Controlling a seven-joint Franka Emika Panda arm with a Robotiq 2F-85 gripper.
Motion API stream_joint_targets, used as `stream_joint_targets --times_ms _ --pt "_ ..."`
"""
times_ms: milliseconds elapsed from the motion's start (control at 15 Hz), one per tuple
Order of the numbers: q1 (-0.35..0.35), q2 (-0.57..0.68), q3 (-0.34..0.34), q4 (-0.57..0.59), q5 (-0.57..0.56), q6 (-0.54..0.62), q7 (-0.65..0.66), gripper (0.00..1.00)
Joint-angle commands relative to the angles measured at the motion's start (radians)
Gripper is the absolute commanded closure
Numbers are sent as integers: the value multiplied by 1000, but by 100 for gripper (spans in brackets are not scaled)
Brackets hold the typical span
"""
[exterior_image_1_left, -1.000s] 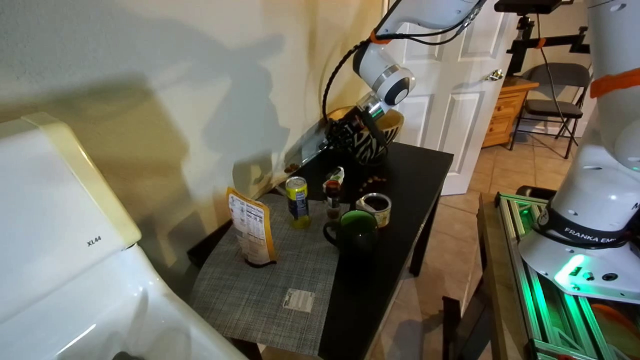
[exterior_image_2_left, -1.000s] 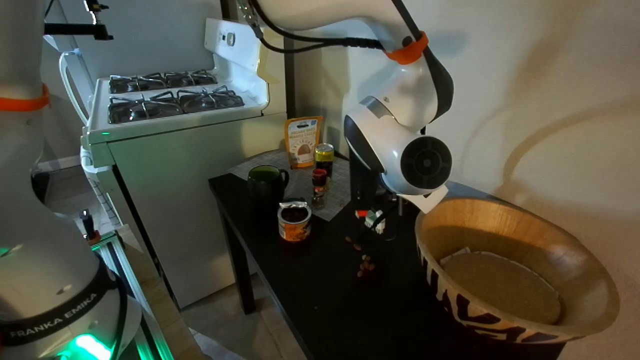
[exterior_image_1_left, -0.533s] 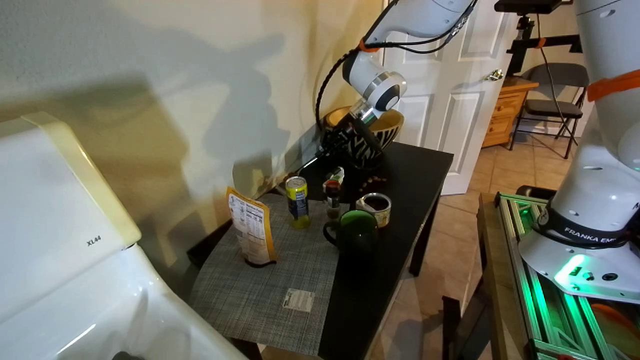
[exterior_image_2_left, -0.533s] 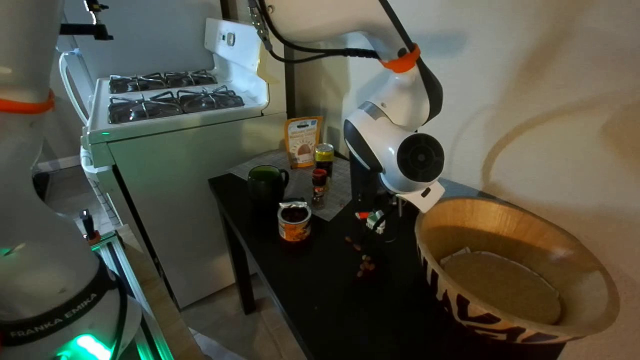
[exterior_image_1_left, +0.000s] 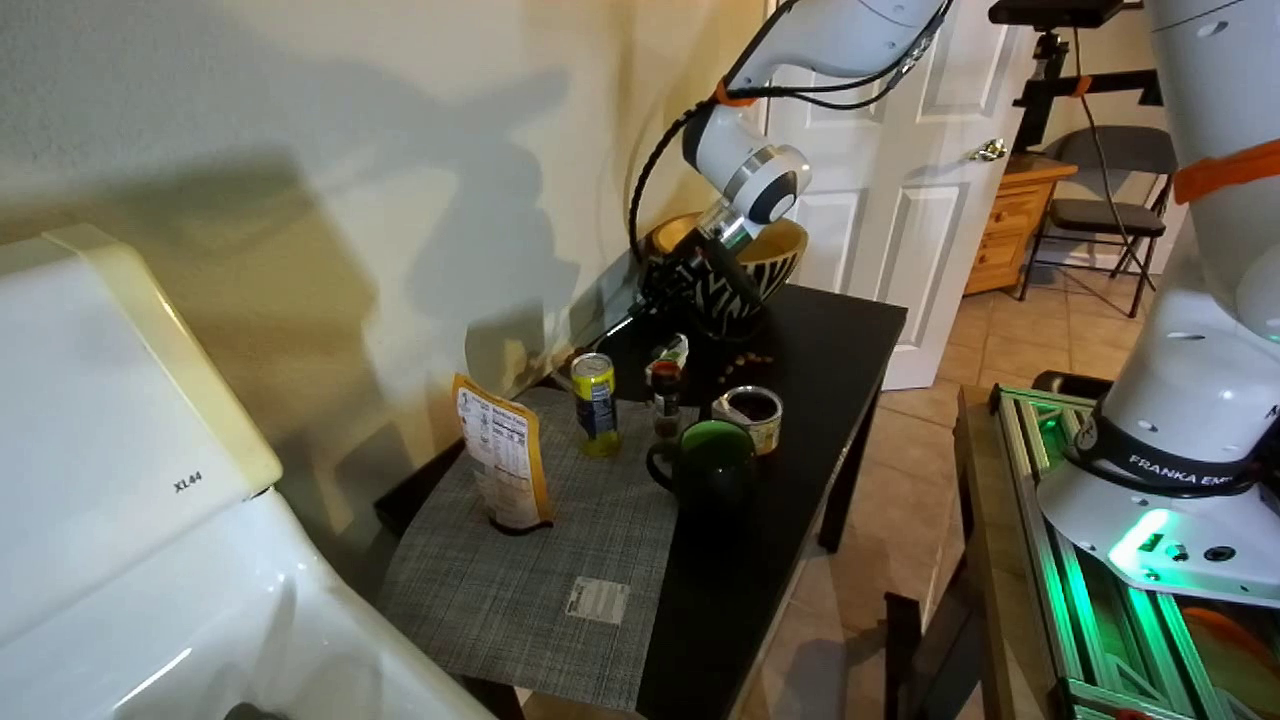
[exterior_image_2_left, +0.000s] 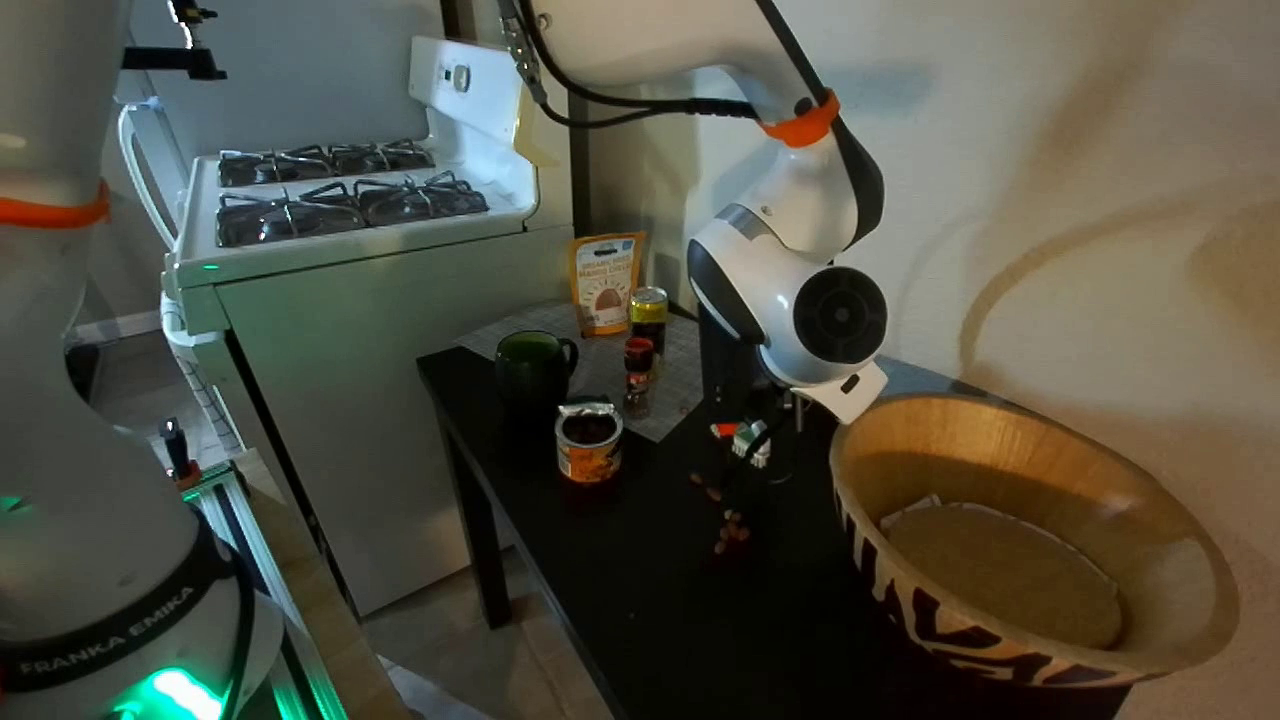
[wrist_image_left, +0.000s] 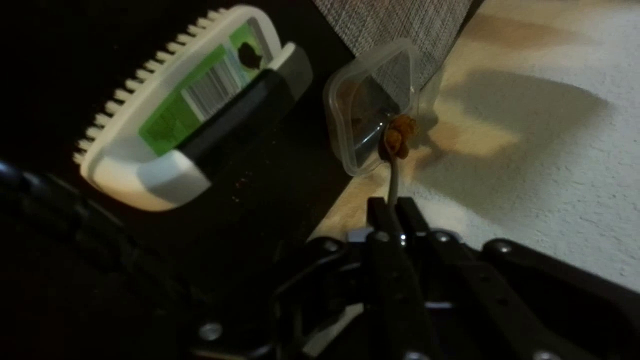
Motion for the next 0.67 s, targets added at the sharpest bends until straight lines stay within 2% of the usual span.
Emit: stream_joint_targets --times_ms 0,467,600 --pt "9 12 17 0 -15 3 1 98" --pt "61 25 32 3 9 180 -67 98" --pt "65 12 44 -1 42 226 -141 98"
